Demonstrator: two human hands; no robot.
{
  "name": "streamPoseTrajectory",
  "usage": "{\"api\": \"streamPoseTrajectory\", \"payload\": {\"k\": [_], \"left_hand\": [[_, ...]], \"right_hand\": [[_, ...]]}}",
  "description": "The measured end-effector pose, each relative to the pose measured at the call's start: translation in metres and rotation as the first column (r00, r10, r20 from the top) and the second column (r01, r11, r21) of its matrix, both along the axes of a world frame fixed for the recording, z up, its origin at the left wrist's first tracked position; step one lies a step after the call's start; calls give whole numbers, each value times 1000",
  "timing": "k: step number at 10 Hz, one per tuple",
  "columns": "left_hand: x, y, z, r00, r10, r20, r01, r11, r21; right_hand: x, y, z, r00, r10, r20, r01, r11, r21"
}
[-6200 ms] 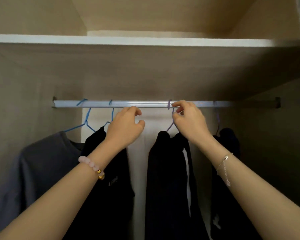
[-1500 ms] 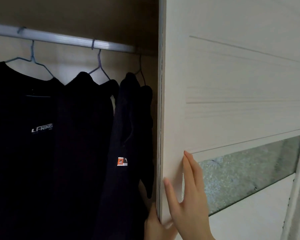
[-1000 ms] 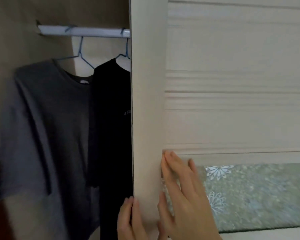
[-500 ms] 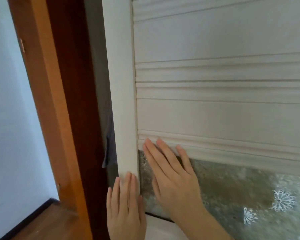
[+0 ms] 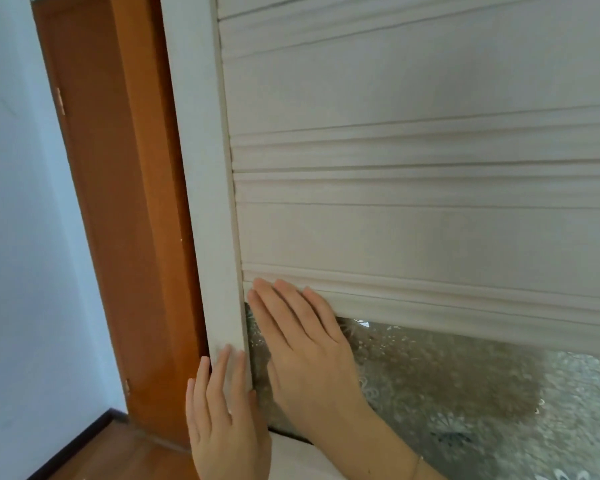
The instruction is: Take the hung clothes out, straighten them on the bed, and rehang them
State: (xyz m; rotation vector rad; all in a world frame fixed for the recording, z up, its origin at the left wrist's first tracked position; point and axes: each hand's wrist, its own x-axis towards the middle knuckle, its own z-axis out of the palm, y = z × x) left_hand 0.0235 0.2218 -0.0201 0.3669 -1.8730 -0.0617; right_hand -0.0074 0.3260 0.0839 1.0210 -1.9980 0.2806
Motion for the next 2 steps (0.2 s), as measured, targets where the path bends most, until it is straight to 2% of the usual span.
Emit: {"api": "streamPoseTrajectory", "payload": {"k": [1, 2], "left_hand": [[0, 2, 18, 977, -213, -27, 213, 977, -7], [18, 13, 74, 883, -442, -155, 453, 891, 39]], "right_hand": [[5, 10, 1, 993, 112, 47, -111, 994, -24], [18, 49, 26, 873, 435, 219, -345, 870, -352]]}}
